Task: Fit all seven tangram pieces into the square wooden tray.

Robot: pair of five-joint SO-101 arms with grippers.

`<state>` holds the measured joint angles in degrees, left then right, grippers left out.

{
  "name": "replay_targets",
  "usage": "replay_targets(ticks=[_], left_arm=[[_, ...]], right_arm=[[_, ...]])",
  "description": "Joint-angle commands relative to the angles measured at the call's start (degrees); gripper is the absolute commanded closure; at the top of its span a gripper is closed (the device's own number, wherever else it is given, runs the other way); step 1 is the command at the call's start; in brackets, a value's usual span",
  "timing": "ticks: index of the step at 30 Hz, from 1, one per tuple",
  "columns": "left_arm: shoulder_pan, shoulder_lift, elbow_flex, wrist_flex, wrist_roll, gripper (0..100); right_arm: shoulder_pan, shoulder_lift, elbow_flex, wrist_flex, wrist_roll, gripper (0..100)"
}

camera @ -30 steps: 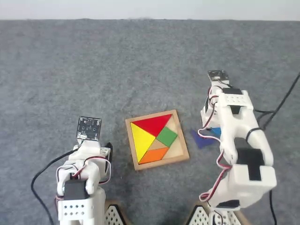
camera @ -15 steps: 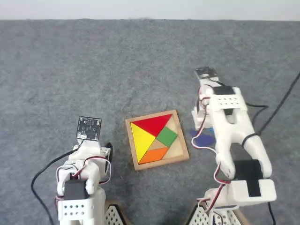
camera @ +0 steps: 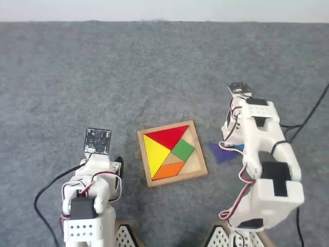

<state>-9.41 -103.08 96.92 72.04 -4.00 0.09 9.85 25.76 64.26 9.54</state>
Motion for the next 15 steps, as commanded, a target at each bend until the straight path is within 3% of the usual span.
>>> replay_targets(ticks=[1,6,15], left_arm=[[0.09,-1.58,-0.48,0.53,-0.35,85],[0.09,-1.58,-0.48,0.53,-0.35,85],[0.09,-1.58,-0.48,0.53,-0.35,85]], right_arm=[[0.4,1.1,-3.52,-1.19,0.7,78.6],[0.4,2.77,-3.52,-3.56,0.09,78.6],[0.31,3.12,-3.52,-3.56,-9.23,78.6]])
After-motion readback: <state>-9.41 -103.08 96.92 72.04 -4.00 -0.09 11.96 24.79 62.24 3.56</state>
